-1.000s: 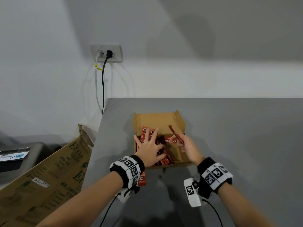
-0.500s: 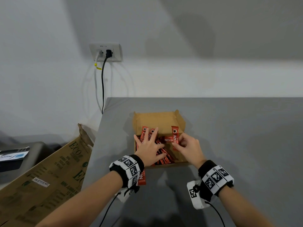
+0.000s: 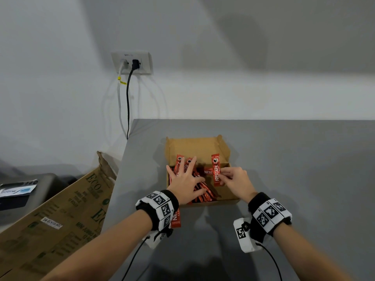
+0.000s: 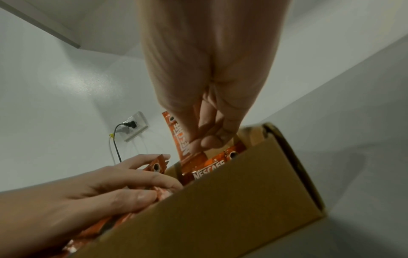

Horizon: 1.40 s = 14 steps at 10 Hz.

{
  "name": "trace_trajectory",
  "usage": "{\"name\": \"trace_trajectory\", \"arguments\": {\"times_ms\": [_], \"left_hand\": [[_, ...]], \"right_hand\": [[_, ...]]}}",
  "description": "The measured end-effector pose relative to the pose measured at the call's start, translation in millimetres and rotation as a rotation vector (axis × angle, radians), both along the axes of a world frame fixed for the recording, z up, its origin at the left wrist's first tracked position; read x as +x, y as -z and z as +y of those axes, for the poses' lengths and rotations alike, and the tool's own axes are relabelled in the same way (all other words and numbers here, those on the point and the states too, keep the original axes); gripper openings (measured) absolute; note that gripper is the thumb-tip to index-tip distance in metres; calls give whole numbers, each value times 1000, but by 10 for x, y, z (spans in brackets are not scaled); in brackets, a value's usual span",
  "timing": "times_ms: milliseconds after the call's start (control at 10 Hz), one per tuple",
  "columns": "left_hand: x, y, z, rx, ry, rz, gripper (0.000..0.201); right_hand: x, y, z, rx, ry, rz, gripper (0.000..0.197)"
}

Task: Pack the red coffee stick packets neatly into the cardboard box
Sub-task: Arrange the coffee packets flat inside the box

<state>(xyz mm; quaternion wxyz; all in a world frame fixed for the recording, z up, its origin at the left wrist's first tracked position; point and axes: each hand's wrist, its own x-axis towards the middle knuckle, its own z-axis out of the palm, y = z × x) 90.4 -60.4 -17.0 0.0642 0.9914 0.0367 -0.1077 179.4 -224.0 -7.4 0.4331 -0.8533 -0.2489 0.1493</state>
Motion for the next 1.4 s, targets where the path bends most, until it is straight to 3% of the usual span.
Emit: {"name": "trace_trajectory", "arguments": {"times_ms": [100, 300, 400, 500, 700, 800, 900, 1100, 1200, 1400], "left_hand": [[-1, -15, -4, -3, -3, 11, 47], [-7, -32, -7, -6, -8, 20, 48], [-6, -32, -6, -8, -7, 24, 48], [-4, -29, -2, -14, -1, 25, 47], [1, -16, 18, -22, 12, 23, 46], [10, -18, 19, -15, 16, 22, 46], [8, -10, 22, -18, 17, 19, 46], [8, -14, 18, -4, 19, 18, 46], [7, -14, 16, 1, 19, 19, 46], [3, -28, 11, -2, 15, 26, 46]], "right_hand": [[-23, -32, 1, 74, 18, 87, 27], [-108, -111, 7, 293, 56, 182, 73], [-69, -107, 18, 284, 55, 216, 37], [-18, -45, 14, 195, 95, 73, 9], [48, 91, -7, -18, 118, -119, 15], [64, 55, -33, -203, 18, -298, 6], [106, -20, -54, -465, -58, -468, 15], [138, -64, -6, -722, -180, -548, 30], [122, -87, 66, -809, -238, -557, 13], [255, -55, 120, -710, -139, -483, 9]]}}
